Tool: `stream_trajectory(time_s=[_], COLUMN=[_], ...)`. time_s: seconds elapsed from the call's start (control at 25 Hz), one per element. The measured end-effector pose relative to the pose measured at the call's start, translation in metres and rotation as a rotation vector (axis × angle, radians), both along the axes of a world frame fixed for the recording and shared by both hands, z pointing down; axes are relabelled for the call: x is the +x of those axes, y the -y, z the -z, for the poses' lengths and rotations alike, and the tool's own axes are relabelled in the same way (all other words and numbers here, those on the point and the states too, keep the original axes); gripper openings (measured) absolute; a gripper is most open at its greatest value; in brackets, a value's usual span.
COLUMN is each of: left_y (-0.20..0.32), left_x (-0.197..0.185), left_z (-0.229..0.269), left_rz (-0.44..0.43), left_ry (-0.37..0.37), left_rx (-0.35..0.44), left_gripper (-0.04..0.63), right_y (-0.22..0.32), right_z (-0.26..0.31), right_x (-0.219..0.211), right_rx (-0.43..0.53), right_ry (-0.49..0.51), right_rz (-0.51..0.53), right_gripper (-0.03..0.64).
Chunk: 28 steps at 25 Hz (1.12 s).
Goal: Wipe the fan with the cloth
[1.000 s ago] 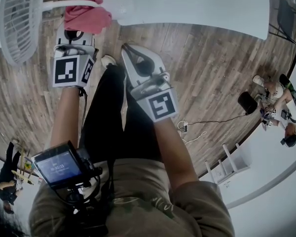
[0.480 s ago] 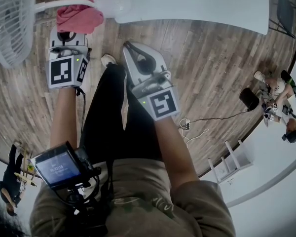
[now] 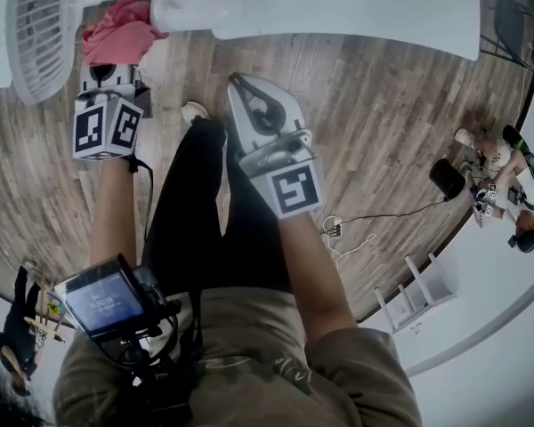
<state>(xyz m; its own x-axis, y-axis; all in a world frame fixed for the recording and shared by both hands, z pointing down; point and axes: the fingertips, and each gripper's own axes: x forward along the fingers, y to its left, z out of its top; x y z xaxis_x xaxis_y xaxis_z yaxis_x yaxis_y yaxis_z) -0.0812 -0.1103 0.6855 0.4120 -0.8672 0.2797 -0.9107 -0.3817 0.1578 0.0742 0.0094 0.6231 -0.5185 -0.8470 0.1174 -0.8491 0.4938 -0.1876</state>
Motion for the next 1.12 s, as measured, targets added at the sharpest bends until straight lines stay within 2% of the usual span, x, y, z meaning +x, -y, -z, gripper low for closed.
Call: stream_trajectory(time_s=[0.08, 0.32, 0.56, 0.72, 0.8, 0.92, 1.12], left_y=[-0.004, -0.030, -0.060, -0.078, -0.082, -0.083, -0.085], left_x=[-0.010, -0.004, -0.010, -0.013, -0.005, 0.020, 0.061], left_z=[0.000, -0.014, -0.033, -0.043, -0.045, -0.058, -0.096], left_rz=[-0.002, -0.027, -0.028, 0.022, 0.035, 0.014, -0.064], left_ry=[-0.025, -0.024, 0.026, 0.032, 0.031, 0.076, 0.063], left_rx=[0.021, 0.017, 0.003, -0.007, 0.026, 0.099, 0.109], left_gripper=[0.081, 0.081, 0.081, 0.081, 0.081, 0.081, 0.081], right_y=[-0.003, -0.018, -0.009, 0.018, 0.029, 0.030, 0.028], right_z=[0.004, 0.014, 0.025, 0.019, 0.021, 0.016, -0.012], right_x=[-0.002, 0.003, 0.011, 0.035, 0.042, 0.034, 0.024], right_rx=[0.012, 0.045, 0.096, 0.029, 0.053, 0.111, 0.140], right_ry=[-0.009, -0.041, -0.040, -0.014, 0.014, 0.014, -0.035], right_rz=[-0.004, -0.016, -0.024, -0.104, -0.133, -0.126, -0.160], right_gripper=[0.008, 0.008, 0.008, 0.008, 0.008, 0.008, 0.008])
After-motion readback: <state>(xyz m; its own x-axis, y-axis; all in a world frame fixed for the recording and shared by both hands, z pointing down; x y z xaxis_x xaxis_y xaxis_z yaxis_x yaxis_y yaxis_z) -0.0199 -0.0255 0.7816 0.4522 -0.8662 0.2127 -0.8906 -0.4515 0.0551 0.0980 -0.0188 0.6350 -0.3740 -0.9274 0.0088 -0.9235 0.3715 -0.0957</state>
